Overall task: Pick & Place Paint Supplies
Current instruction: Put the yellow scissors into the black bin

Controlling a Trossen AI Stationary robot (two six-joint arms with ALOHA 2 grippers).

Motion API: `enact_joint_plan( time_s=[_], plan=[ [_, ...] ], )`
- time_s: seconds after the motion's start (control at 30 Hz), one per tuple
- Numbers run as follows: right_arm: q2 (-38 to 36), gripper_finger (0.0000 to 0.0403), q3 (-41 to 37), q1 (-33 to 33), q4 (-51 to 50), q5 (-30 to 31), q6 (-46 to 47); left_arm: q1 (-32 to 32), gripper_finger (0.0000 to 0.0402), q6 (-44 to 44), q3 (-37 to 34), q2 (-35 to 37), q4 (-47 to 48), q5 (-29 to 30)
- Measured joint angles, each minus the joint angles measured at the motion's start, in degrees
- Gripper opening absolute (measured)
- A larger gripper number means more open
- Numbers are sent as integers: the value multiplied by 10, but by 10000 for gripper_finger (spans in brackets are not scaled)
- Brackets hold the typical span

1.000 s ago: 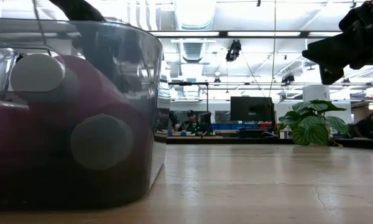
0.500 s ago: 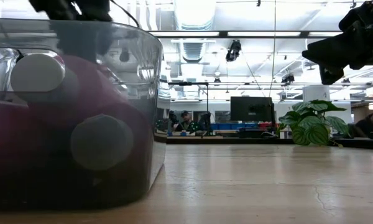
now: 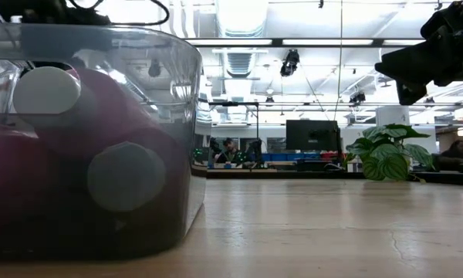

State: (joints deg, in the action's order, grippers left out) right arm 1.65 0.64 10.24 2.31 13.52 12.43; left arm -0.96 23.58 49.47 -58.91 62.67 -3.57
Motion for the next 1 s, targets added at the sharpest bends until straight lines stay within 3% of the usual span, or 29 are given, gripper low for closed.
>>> enact_joint_plan(
  time_s=[0.33, 0.8, 1.0],
  plan=[
    [0, 95, 0, 0, 0, 0, 0, -88, 0, -28, -30, -70, -60, 56],
    [0, 95, 0, 0, 0, 0, 0, -95, 2, -26, -120, -109, -175, 50],
    [0, 95, 0, 0, 0, 0, 0, -95, 40, -8, -124, -106, -174, 46]
  ],
)
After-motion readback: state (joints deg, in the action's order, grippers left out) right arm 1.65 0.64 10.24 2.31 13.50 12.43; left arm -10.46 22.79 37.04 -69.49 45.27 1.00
